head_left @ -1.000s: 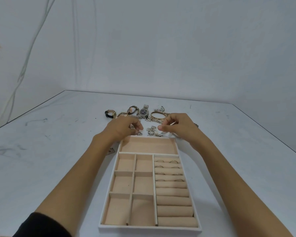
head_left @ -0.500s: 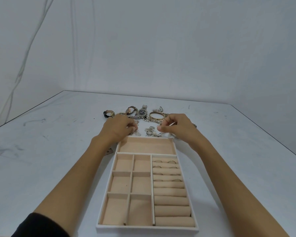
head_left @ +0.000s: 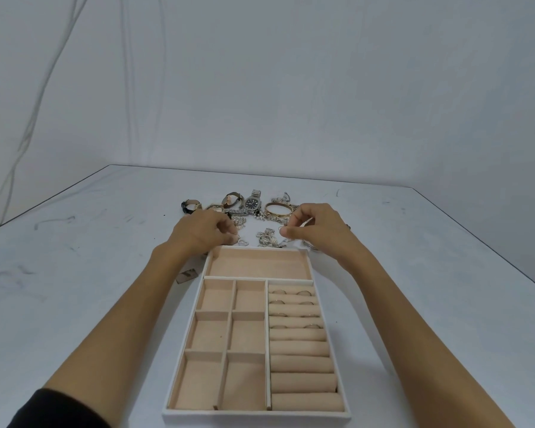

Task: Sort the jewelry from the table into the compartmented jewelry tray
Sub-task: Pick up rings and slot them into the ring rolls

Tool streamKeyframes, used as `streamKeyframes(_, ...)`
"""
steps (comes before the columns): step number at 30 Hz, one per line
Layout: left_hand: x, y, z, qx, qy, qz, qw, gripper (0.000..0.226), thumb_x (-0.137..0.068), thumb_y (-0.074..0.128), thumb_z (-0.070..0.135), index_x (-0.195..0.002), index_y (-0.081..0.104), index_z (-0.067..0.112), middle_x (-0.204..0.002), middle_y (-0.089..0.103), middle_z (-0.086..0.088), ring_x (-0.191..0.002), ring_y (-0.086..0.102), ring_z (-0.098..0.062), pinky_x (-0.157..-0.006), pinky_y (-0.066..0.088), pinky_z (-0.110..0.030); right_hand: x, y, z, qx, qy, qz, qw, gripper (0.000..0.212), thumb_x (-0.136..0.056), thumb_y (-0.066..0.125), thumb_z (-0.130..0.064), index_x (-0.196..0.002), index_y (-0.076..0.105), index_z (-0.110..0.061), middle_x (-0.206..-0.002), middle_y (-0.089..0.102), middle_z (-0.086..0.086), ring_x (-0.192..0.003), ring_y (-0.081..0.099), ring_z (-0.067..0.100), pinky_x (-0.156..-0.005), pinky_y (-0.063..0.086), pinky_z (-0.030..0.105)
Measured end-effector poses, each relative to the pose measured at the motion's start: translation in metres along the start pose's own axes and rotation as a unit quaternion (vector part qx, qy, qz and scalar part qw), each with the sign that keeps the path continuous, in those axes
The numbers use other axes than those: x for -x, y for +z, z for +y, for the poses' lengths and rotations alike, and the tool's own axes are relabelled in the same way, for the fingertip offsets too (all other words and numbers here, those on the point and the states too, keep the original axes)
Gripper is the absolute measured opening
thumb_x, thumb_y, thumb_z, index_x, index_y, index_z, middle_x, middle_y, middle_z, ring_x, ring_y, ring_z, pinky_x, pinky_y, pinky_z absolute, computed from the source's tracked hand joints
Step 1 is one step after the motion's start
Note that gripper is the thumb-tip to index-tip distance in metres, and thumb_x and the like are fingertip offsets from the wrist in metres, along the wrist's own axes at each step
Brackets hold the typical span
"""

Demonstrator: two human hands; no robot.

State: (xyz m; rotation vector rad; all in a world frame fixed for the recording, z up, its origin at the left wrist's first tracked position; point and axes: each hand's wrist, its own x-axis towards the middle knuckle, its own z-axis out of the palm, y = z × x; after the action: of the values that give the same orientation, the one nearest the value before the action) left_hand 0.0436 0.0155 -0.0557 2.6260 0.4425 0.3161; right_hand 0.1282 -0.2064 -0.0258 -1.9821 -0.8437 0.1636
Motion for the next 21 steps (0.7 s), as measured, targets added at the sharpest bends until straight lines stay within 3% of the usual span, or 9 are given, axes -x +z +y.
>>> streamKeyframes(5,0.003,0.003,0.000,0.033,0.019,0.075,0.996,0.013,-0.080,0.073,0.028,-0.076,0.062,0.035,-0.076,0.064,0.014,-0.080,0.057,-0.007,-0.065,0.037,-0.025,0.001,-0.002,0.001,0.008,-0.010,0.005,1.000,0.017,-0.077,0.078,-0.016,-0.079,0.065,-0.005,-0.051,0.057,-0.017,-0.042,0.047,-0.005,-0.045,0.032,0.006)
streamKeyframes(10,0.006,-0.002,0.004,0.040,0.032,0.153,0.987,0.005,-0.081,0.072,0.032,-0.084,0.071,0.029,-0.078,0.067,0.011,-0.082,0.060,-0.011,-0.065,0.041,-0.026,0.001,-0.002,0.002,0.019,-0.012,0.007,1.000,0.016,-0.077,0.078,-0.015,-0.080,0.065,-0.005,-0.052,0.056,-0.016,-0.044,0.049,-0.007,-0.052,0.033,0.014)
streamKeyframes(17,0.009,-0.005,0.017,0.131,0.036,0.188,0.973,0.005,-0.079,0.075,0.033,-0.079,0.070,0.031,-0.075,0.067,0.016,-0.071,0.059,-0.005,-0.066,0.044,-0.026,0.000,-0.002,0.003,0.039,-0.019,0.003,0.999,0.016,-0.078,0.076,-0.015,-0.083,0.066,-0.004,-0.072,0.062,-0.008,-0.047,0.049,-0.009,-0.054,0.036,0.016)
streamKeyframes(21,0.013,-0.009,0.023,0.191,0.043,0.186,0.963,0.013,-0.077,0.077,0.031,-0.071,0.067,0.037,-0.075,0.069,0.014,-0.076,0.065,-0.014,-0.079,0.055,-0.039,0.000,-0.003,0.003,0.045,-0.021,0.002,0.999,0.016,-0.078,0.076,-0.015,-0.083,0.066,-0.003,-0.073,0.062,-0.009,-0.048,0.050,-0.011,-0.050,0.035,0.010)
